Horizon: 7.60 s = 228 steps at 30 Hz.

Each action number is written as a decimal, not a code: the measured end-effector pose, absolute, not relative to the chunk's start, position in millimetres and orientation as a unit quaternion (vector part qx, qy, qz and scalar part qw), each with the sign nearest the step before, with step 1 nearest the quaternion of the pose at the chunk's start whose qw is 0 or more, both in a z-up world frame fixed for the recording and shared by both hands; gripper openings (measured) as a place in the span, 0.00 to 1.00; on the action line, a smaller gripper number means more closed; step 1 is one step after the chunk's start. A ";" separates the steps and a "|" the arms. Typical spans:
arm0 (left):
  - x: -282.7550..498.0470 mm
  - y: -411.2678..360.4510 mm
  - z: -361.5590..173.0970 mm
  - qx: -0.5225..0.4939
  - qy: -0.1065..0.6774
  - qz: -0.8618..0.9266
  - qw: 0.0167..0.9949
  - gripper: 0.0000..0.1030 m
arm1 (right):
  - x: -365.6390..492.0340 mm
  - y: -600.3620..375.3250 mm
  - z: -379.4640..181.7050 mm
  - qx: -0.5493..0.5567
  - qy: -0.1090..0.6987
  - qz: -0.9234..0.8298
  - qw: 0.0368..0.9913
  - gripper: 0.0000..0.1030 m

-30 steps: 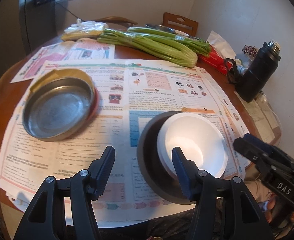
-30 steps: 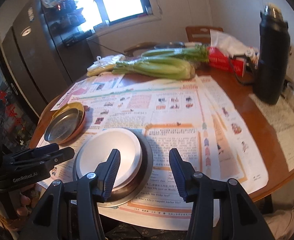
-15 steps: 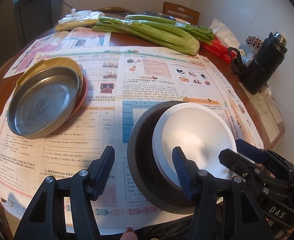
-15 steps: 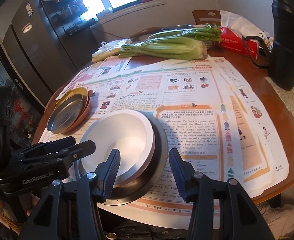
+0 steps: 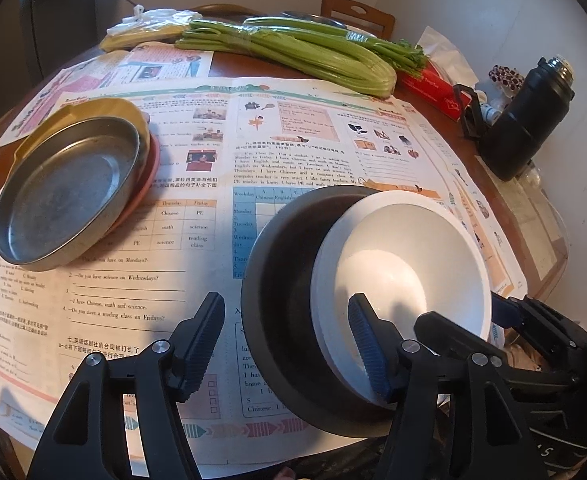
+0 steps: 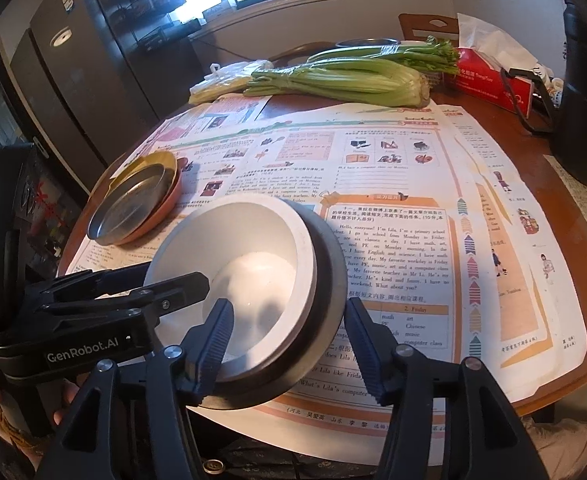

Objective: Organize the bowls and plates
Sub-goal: 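Lift the bowl stack with the left tool and carry it toward the plate stack, then lower the bowl stack onto the steel tray with the left tool, then open the left tool and withdraw it from the stack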

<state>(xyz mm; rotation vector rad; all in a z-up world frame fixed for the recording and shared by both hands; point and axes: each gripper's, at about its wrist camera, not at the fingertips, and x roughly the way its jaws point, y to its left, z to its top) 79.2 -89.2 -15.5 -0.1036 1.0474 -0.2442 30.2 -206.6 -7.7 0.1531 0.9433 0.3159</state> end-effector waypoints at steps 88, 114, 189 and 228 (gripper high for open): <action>142.0 24.2 25.8 -0.109 0.453 -0.134 0.875 0.56 | 102.3 -99.8 42.6 0.058 0.423 0.221 0.877 0.55; 158.9 111.5 21.3 -0.142 0.442 -0.112 0.879 0.56 | 135.0 -12.8 45.1 0.025 0.428 0.247 0.869 0.55; 149.9 105.0 29.3 -0.063 0.411 -0.063 0.907 0.58 | 137.9 -13.5 18.9 0.039 0.456 0.224 0.861 0.55; 31.8 64.1 15.3 -0.064 0.358 0.048 0.930 0.64 | 38.0 -88.3 25.6 0.027 0.377 0.149 0.914 0.55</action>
